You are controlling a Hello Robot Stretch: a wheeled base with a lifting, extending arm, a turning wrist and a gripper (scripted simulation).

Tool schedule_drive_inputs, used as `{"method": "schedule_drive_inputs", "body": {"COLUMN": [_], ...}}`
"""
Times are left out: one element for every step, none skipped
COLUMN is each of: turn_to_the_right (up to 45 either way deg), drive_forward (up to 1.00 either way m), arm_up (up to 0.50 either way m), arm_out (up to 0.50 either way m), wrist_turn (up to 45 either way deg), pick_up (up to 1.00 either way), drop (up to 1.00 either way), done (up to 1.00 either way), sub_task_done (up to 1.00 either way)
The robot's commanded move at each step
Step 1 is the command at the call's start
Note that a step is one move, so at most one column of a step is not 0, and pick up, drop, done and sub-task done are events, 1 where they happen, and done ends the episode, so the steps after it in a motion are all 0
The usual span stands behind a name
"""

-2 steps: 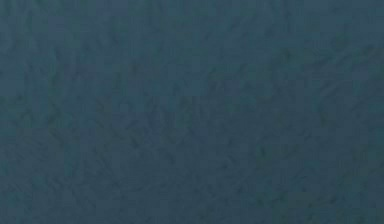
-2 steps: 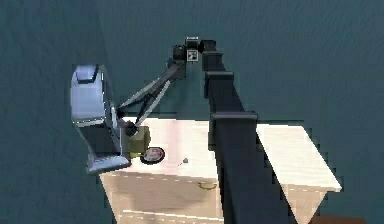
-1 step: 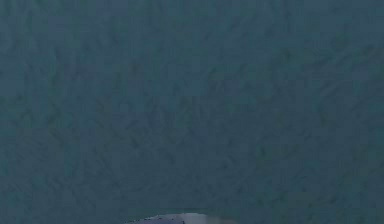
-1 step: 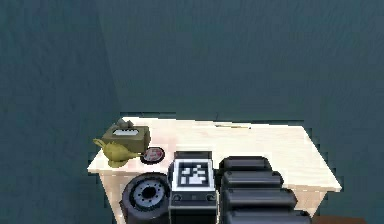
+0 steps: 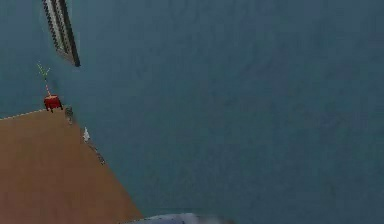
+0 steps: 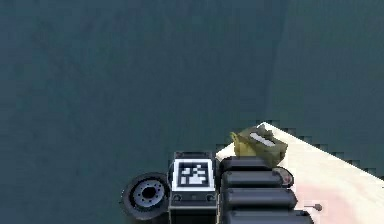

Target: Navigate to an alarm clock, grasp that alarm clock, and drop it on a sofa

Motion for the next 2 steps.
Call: {"method": "schedule_drive_inputs", "body": {"turn_to_the_right": [-45.0, -45.0], "drive_forward": [0.00, 0.00], "arm_up": [0.00, 0.00], "arm_out": [0.00, 0.00], "wrist_turn": [0.0, 0.0], "pick_up": [0.00, 0.00], "drop": [0.00, 0.00], "done": [0.00, 0.00], "sub_task_done": [0.00, 0.00]}}
